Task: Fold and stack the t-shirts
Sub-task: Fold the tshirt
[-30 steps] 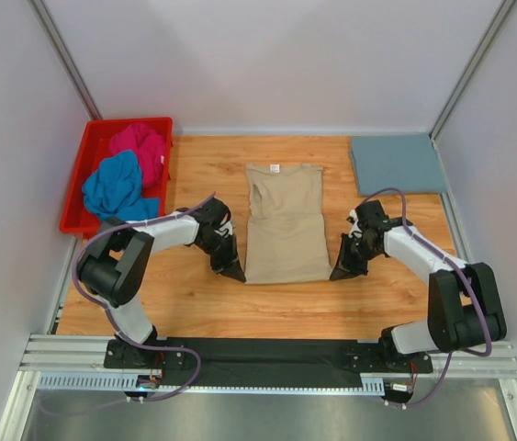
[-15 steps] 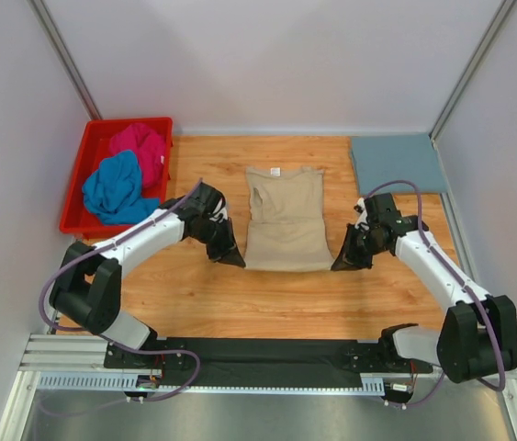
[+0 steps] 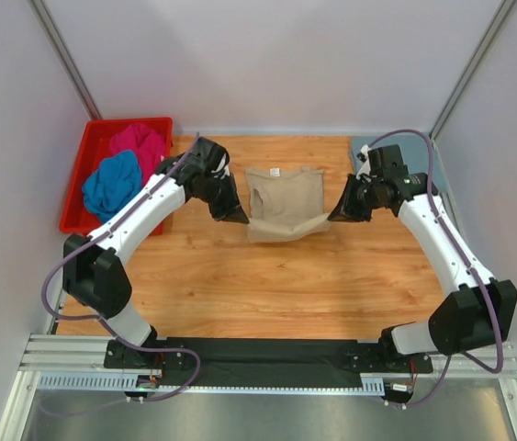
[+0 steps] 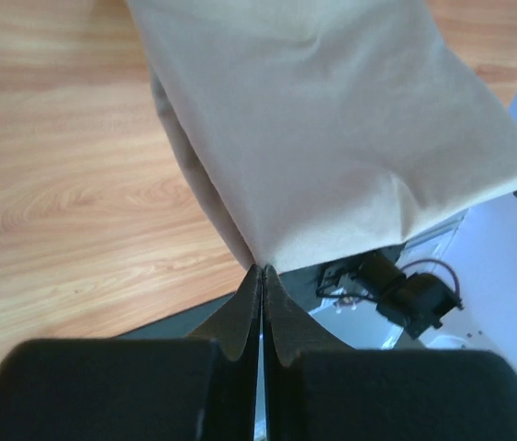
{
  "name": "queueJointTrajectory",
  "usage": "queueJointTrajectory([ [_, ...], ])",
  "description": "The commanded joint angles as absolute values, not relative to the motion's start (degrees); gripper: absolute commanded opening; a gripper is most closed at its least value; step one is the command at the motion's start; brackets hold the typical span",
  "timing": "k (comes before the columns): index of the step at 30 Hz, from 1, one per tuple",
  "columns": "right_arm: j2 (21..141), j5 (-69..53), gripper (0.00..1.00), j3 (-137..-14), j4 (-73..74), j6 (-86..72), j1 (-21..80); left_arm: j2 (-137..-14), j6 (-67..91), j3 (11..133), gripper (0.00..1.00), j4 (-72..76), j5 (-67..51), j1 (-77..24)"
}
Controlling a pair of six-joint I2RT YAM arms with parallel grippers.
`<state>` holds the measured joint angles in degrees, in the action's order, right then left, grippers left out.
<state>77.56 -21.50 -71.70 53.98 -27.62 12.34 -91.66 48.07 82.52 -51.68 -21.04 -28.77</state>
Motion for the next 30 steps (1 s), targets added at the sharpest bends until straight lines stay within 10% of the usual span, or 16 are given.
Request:
queueJointTrajectory([
  [1,81.47,-19.25,0.00,-79.09,54.32,-26.46,12.30,-95.00,47.20,90.42,0.00,-53.88,-19.95,-27.07],
  [14,103.61,-17.32,0.00,-105.98,53.70,-25.05,10.02,-117.05,44.56,121.79,0.00,-57.48,-20.57,-19.96],
  [30,123.66,-18.28,0.00,-122.43,44.66,-28.21,8.26,-131.83,52.29,123.75,0.00,-29.28,-29.88,-13.98],
])
